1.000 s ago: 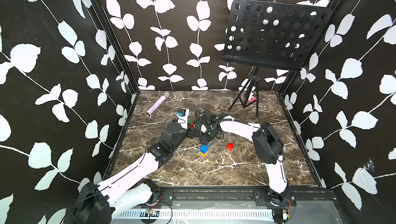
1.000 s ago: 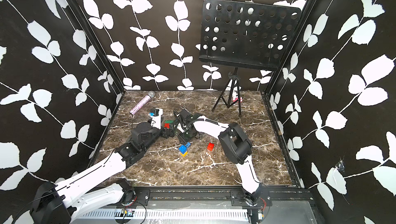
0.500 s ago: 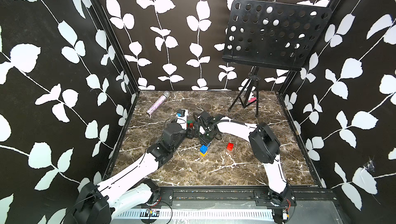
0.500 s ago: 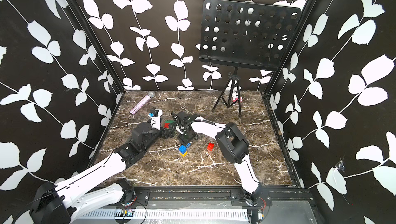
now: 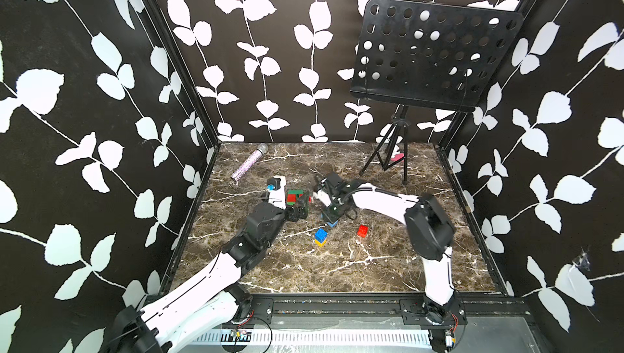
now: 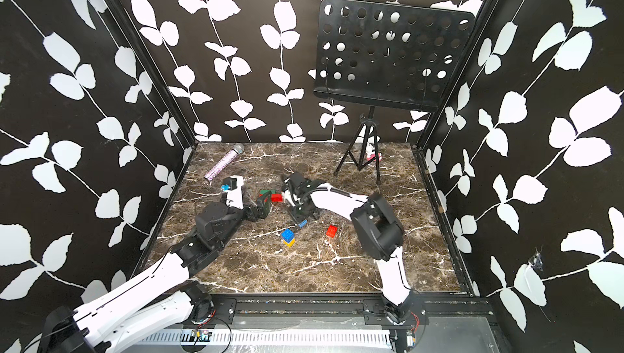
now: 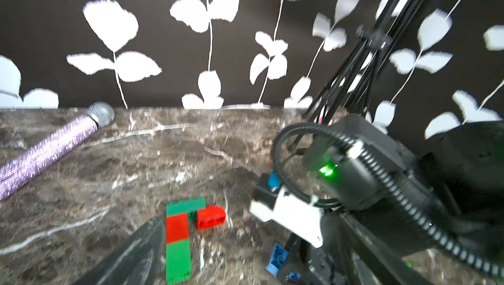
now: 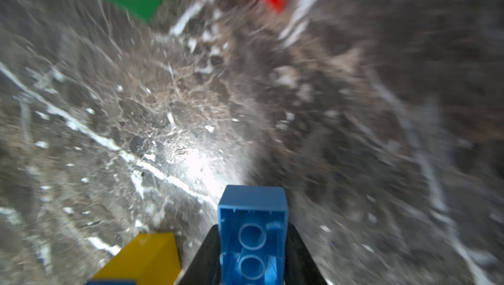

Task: Assemble the letter r with lego
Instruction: Pick up the lego brick from the center of the board.

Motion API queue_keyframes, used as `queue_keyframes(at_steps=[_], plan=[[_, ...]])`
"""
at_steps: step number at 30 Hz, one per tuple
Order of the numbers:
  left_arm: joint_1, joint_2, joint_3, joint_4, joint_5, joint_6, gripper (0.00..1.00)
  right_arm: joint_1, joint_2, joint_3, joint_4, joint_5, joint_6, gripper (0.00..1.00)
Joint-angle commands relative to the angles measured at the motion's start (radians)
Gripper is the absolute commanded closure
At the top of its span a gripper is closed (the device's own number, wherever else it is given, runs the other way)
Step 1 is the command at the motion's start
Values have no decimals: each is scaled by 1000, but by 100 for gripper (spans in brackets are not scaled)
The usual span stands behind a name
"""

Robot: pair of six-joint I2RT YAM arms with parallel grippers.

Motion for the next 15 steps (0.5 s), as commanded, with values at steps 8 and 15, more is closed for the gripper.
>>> queue_keyframes(at_steps=[8,15], plan=[[-1,82,-119,547,329,328,1,-232,-346,-118,264,-600,190,68],[-1,331,-26,753,655,493,2,-267,-472,-148,319,-814,185,68]])
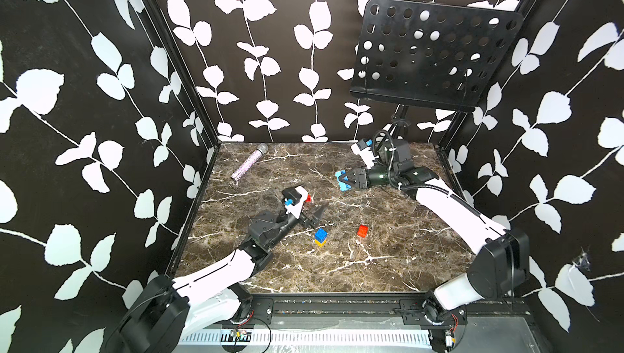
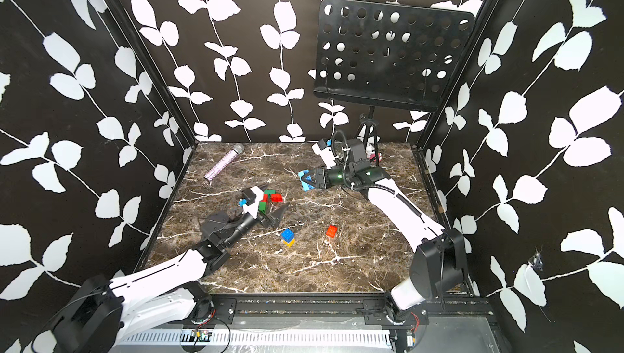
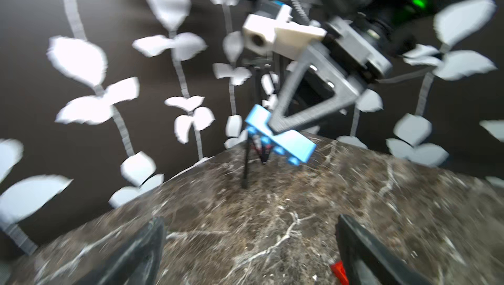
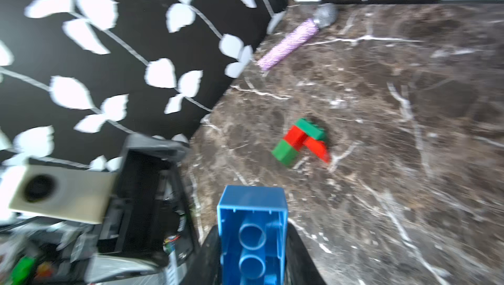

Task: Assemble the letter r with lego
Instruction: Pick up the lego brick from the center of the board.

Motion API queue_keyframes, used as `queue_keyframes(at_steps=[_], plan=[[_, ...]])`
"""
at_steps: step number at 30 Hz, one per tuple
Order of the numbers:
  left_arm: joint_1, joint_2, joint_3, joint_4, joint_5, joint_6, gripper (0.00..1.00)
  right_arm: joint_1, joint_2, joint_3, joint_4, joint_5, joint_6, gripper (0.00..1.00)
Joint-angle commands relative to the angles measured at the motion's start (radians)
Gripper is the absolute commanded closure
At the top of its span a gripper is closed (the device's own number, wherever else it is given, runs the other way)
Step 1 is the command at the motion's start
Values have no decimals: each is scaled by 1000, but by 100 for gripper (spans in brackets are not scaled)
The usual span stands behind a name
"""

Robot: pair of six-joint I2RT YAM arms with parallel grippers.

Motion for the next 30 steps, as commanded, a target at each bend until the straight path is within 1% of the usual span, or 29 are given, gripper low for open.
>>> queue_keyframes(at_steps=[1,3,5,8,10,14,18,26,30], plan=[[-2,73,65,192,181,82,2,7,-43,-9,35,-164,-21,68],[-2,128,69,281,172,80,2,7,-62,-43,22,-181,-35,67],[-2,168,78,337,193,69,2,7,-70,-53,9,-187,-46,67],[-2,213,113,340,238,51,3,8,-69,-66,8,-202,-41,67],[-2,238,121,348,240,60,4,9,-64,-67,6,-229,-40,67],[-2,267,132,362,238,54,5,15,-64,-71,0,-237,-48,66],[-10,286,143,368,259,48,12,14,-61,-71,4,-232,-48,66],[-39,303,141,393,250,68,24,14,-25,-66,47,-243,-6,65],[-46,294,142,372,247,86,32,15,-15,-61,57,-246,7,65]])
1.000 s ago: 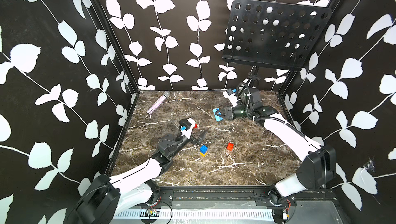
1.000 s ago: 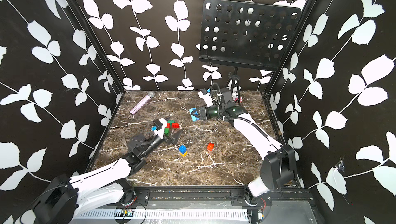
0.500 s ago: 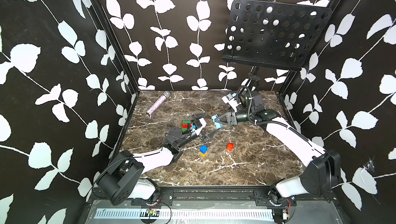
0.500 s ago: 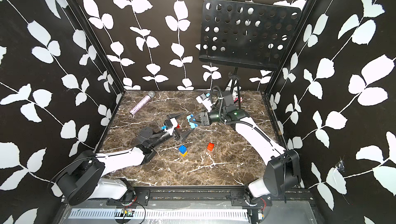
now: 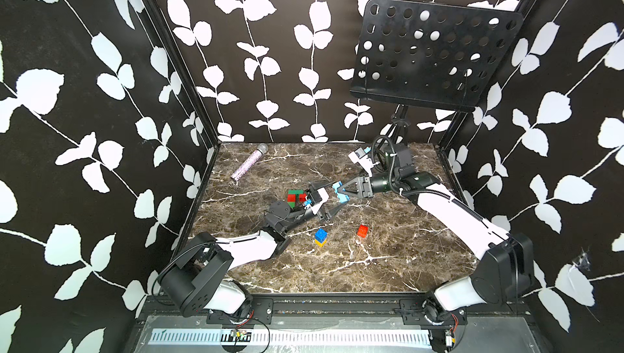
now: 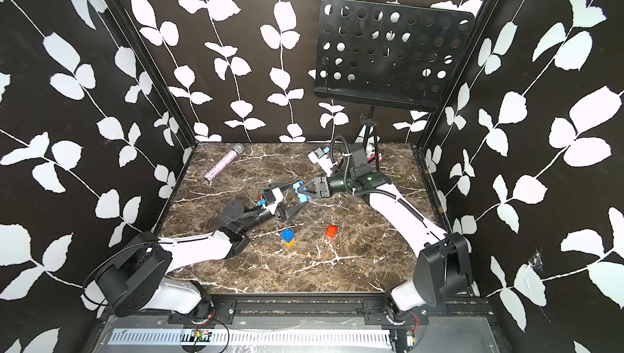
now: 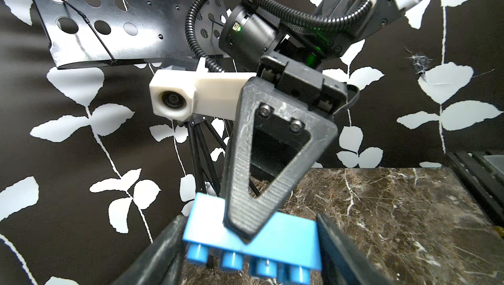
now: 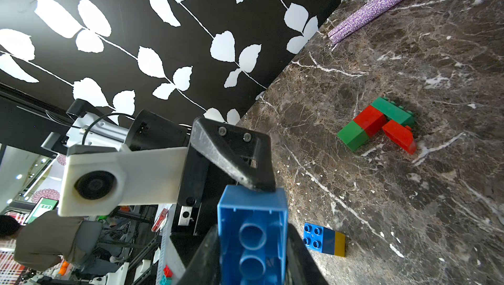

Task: Assemble the letter r with lego
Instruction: Pick up the lego brick from the center of the board.

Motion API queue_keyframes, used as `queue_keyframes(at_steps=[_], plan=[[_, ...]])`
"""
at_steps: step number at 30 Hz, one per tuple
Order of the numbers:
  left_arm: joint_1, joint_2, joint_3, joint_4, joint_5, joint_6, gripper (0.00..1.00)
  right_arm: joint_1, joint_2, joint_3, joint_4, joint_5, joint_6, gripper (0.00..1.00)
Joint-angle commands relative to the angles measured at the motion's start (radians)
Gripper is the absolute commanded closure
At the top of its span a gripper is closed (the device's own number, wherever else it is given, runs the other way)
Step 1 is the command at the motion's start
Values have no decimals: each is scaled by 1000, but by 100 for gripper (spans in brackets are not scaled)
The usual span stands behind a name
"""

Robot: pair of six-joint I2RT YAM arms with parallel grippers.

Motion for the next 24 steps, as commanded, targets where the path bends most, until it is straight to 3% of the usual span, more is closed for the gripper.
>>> queue_keyframes(at_steps=[1,8,12,14,18,24], plan=[[-14,-14,23,21,12,20,34,9,14,8,48,-27,2,65],[-16,-30,28,-39,22,38,50,8,17,-5,91,-29,44,62],[-18,-49,36,-111,0,47,53,5,22,-10,84,12,55,45],[-18,-77,64,-237,-6,55,54,-12,11,-25,97,48,70,41],[-21,-141,192,-719,-61,99,55,-119,-66,-105,160,146,131,40],[-65,-93,409,-1193,-272,45,51,-339,-199,-261,188,328,192,39]])
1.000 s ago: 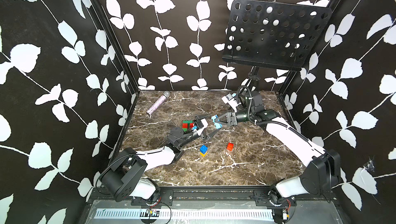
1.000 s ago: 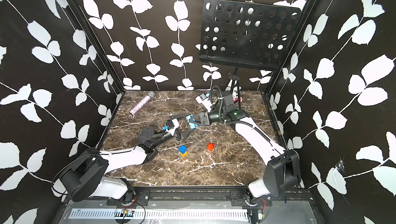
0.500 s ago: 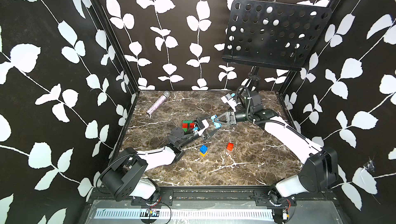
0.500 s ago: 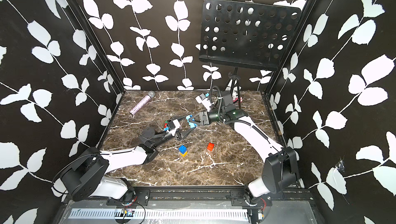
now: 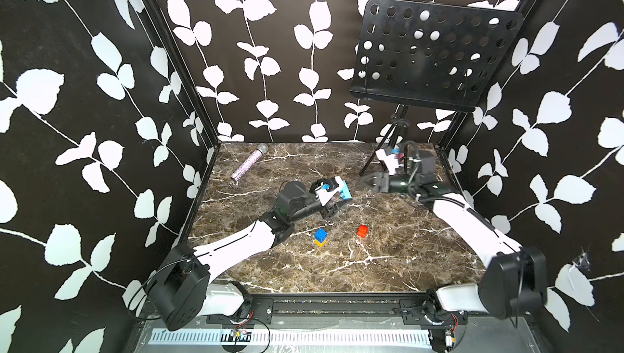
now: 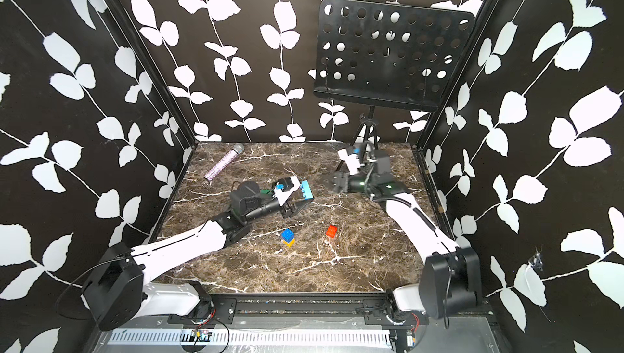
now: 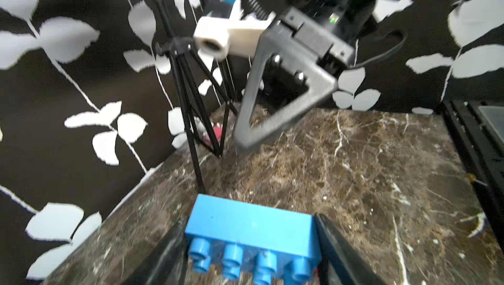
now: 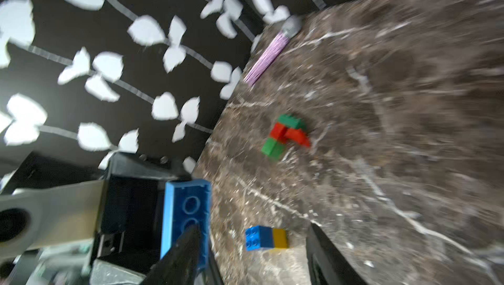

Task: Assemble the letter r with lego
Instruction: Pick up the lego brick from the center of the board, then place the lego brick at the center of the board.

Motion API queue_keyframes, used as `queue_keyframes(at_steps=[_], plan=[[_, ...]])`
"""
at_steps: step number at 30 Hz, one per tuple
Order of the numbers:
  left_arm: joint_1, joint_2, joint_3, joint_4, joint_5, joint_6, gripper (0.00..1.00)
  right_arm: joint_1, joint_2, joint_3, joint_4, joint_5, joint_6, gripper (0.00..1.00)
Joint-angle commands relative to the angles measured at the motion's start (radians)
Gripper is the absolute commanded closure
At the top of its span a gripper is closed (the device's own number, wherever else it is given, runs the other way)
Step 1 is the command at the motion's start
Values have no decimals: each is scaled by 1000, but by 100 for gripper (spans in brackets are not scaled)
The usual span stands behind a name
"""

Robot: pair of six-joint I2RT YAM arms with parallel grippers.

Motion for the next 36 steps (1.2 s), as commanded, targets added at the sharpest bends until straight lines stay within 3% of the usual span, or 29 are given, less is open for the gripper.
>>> queue_keyframes(at_steps=[1,5,8,15,20,24,29,32,36], plan=[[-39,41,154,-418,-189,-42,50,-76,-52,-40,9,136,13,39],[-78,253,447,-820,-295,-138,48,-107,-62,-106,-31,219,-16,39],[-83,428,640,-1032,-271,-225,47,-109,-65,-154,-35,292,-7,40],[-89,717,870,-1254,-199,-329,46,-109,-81,-205,-49,332,-14,40],[-94,827,966,-1332,-205,-354,45,-98,-44,-217,-70,281,-19,44],[-94,879,1009,-1366,-198,-367,43,-47,-2,-254,-73,315,-14,47],[-94,896,1013,-1361,-165,-372,24,39,37,-275,-105,389,-38,48],[-93,888,1007,-1346,-178,-380,1,47,25,-297,-94,398,-33,49],[-91,843,975,-1281,-184,-388,1,48,9,-276,-148,423,-66,50]])
